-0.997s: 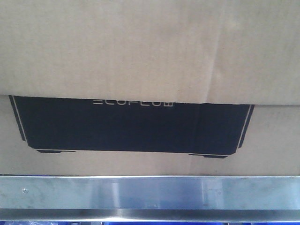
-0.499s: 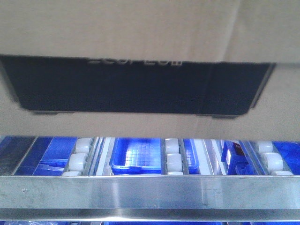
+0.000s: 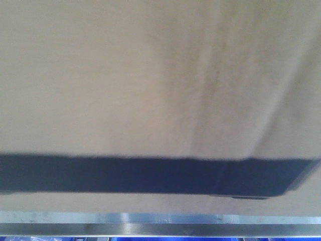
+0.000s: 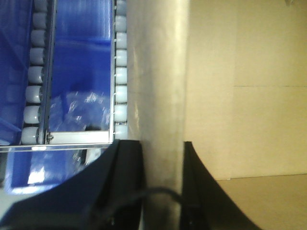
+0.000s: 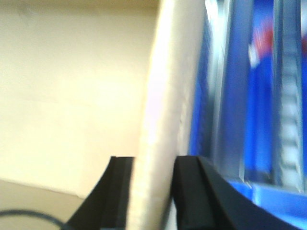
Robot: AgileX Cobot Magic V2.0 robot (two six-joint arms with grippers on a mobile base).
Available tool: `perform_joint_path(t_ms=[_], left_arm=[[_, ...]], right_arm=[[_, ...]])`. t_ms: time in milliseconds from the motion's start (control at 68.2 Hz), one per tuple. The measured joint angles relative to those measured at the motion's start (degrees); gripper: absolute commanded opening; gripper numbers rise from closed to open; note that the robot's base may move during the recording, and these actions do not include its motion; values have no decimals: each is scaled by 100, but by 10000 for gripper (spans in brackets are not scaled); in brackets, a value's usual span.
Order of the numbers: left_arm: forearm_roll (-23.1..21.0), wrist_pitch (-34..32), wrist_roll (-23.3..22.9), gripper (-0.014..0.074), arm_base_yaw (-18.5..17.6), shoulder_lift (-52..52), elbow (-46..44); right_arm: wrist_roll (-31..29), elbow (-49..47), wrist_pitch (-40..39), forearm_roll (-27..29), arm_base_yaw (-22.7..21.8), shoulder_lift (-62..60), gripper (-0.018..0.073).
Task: Grab box from left shelf to table start
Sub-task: 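Lift the box and pull it off the shelf toward the robot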
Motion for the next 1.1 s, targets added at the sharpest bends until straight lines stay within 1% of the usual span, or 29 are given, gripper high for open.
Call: perform_joint_path(t_ms=[220,469,748,1100], left_arm=[[-113,21,11,-94,0,-928,67],[-196,117,18,-94,0,-1605,67],[-255,161,50,-94,11,-1908,67],[-292,161,50,-99,11,-1940,67]], right_arm=[[0,22,-32,221,0,-938,57],[-10,22,-32,429,0,-1719,57],[-30,22,-62,545,-33,-2330,57],[-66,22,-305,553,-33,-2422,57]])
